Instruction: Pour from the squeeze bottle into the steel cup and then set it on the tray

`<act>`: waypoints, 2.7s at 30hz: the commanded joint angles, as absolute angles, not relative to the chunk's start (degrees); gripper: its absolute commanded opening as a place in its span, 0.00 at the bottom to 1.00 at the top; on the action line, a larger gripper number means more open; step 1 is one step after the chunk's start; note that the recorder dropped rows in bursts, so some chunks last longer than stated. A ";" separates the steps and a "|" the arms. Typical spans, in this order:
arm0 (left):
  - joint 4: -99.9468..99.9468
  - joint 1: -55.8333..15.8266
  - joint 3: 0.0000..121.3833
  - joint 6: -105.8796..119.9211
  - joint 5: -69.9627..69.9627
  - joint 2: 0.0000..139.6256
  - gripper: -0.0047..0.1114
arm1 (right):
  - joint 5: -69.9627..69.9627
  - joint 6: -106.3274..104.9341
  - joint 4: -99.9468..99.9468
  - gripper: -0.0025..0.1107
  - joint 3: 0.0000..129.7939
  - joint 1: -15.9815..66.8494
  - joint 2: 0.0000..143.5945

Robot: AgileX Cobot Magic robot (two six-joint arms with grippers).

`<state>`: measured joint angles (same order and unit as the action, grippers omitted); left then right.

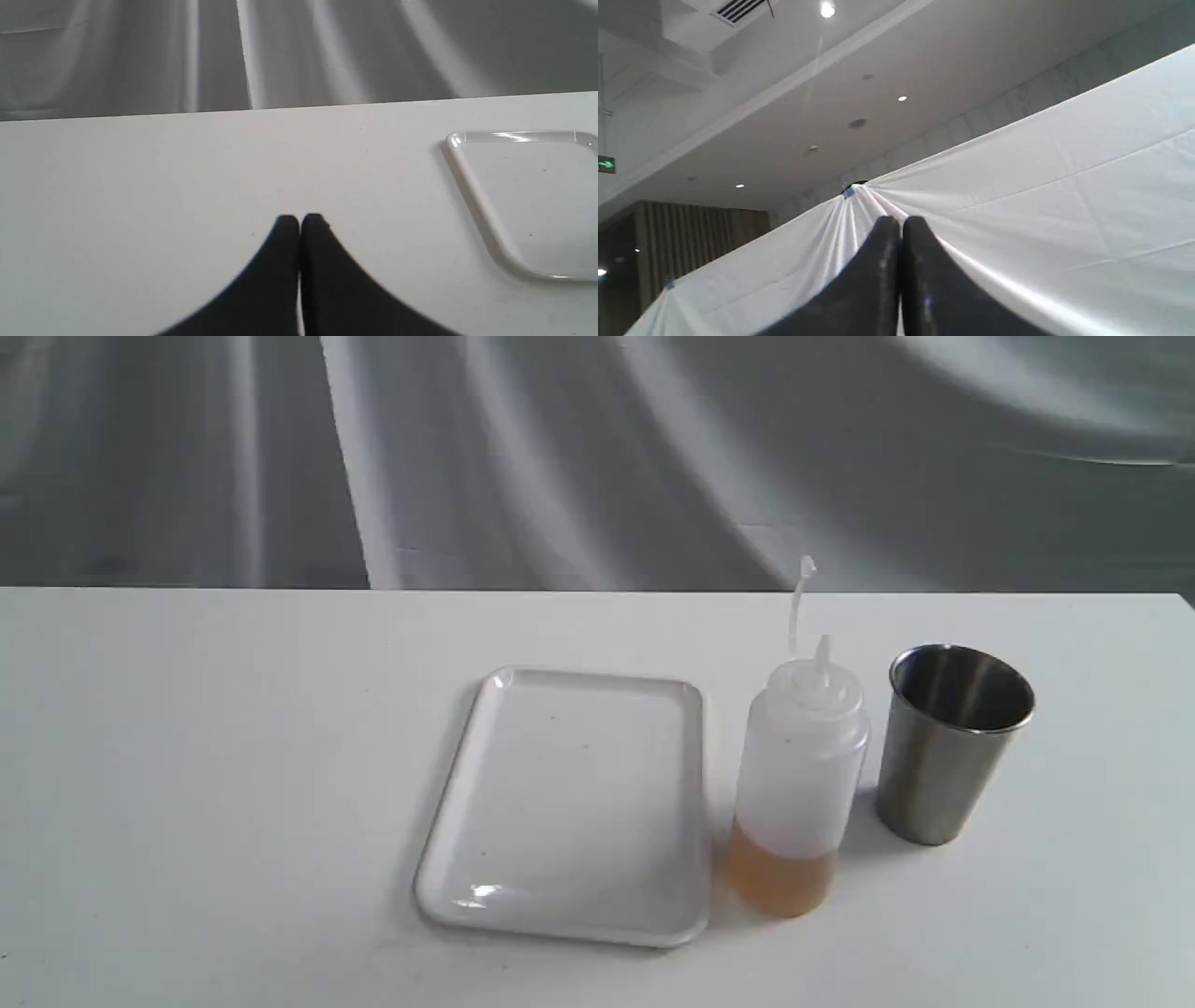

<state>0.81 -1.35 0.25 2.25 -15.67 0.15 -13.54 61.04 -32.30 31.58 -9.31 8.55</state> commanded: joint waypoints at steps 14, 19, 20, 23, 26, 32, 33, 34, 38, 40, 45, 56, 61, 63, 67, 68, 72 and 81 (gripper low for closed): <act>0.87 -1.26 0.00 2.14 -15.24 0.00 0.04 | 15.17 58.48 -23.22 0.02 62.22 -5.52 36.26; 0.87 -1.26 0.00 1.98 -15.24 0.00 0.04 | 25.17 36.66 -7.87 0.02 70.30 0.13 44.42; 0.87 -1.26 0.00 1.98 -15.24 0.00 0.04 | 25.74 32.94 -6.13 0.02 70.92 0.96 45.40; 0.87 -1.26 0.00 1.98 -15.24 0.00 0.04 | 25.23 24.89 -0.57 0.02 71.45 3.96 48.10; 0.87 -1.26 0.00 1.98 -15.24 0.00 0.04 | 24.97 14.93 2.69 0.02 71.15 7.07 50.52; 0.87 -1.26 0.00 2.09 -15.24 0.00 0.04 | 18.75 7.72 3.23 0.02 64.24 12.77 52.48; 0.87 -1.26 0.00 2.09 -15.24 0.00 0.04 | 16.46 7.72 3.65 0.02 62.47 13.44 52.48; 0.87 -1.26 0.00 2.09 -15.24 0.00 0.04 | 13.76 7.30 4.12 0.02 60.28 14.34 52.48; 0.87 -1.26 0.00 2.09 -15.24 0.00 0.04 | 4.50 0.64 7.53 0.02 51.78 17.53 52.48; 0.87 -1.26 0.00 2.09 -15.24 0.00 0.04 | 0.44 -6.44 10.95 0.02 47.73 19.00 52.48; 0.87 -1.26 0.00 1.97 -15.24 0.00 0.04 | -9.63 -23.56 21.45 0.02 37.35 22.73 52.48; 0.87 -1.26 0.00 2.09 -15.24 0.00 0.04 | -18.85 -25.26 24.90 0.02 23.74 24.57 52.48; 0.87 -1.26 0.00 2.09 -15.24 0.00 0.04 | -18.96 -25.26 24.90 0.02 20.34 24.57 52.48; 0.87 -1.26 0.00 2.09 -15.24 0.00 0.04 | -19.12 -25.26 24.79 0.03 19.26 24.57 52.48; 0.87 -1.26 0.00 1.96 -15.24 0.00 0.04 | -19.43 -25.12 24.40 0.16 18.50 24.57 52.93; 0.87 -1.26 0.00 1.96 -15.24 0.00 0.04 | -19.57 -25.12 24.40 0.22 18.50 24.57 53.15; 0.87 -1.26 0.00 1.96 -15.24 0.00 0.04 | -20.60 -20.77 23.88 0.67 18.50 24.57 58.08; 0.87 -1.26 0.00 2.10 -15.24 0.00 0.04 | -32.77 -13.22 19.96 0.94 18.50 26.57 73.28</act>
